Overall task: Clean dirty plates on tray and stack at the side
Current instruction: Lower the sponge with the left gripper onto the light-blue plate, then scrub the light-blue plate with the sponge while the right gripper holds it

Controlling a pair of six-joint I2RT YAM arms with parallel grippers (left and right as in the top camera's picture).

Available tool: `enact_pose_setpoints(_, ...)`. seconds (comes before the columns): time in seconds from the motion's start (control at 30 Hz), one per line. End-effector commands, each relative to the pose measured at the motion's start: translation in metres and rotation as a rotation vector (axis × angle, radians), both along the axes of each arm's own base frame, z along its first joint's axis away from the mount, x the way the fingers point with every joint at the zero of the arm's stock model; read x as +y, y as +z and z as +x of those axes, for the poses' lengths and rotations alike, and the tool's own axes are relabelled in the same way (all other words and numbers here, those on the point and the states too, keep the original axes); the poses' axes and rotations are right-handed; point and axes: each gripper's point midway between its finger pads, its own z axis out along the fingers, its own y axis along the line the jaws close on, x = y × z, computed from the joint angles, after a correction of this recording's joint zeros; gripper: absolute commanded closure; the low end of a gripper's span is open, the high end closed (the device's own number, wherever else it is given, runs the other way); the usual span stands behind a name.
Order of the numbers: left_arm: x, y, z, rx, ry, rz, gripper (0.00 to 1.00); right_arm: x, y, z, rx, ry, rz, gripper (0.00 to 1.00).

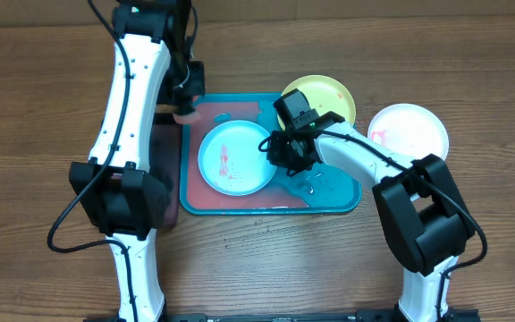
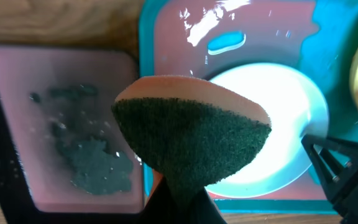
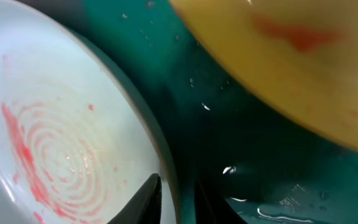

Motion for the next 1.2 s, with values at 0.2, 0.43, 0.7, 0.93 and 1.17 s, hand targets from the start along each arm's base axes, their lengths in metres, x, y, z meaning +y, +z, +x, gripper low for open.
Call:
enact_pose_setpoints(0.2, -0.033, -0.056, -0.022, 0.113, -0.074, -0.007, 0.96, 0.000, -0.004, 0.008, 0.008, -0.058, 0.003, 0.96)
enact_pose_setpoints(0.43, -0.052, -0.111, -0.023, 0.095, -0.155, 0.014, 0.96, 0.000, -0.004, 0.007, 0.009, -0.052, 0.005, 0.96)
enact_pose_setpoints(0.7, -0.036, -0.179, -0.033, 0.066, -0.159, 0.093, 0.96, 0.000, -0.004, 0.007, 0.009, -0.052, 0.005, 0.96)
enact_pose_setpoints(0.93, -0.109, -0.184, -0.093, 0.200, -0.537, -0.353, 0.96, 0.001, -0.004, 0.008, 0.005, -0.053, 0.006, 0.96)
enact_pose_setpoints(1.17, -0.124, -0.172, -0.113, 0.239, -0.635, -0.492, 0.96, 0.001, -0.004, 0.008, 0.003, -0.052, 0.008, 0.96)
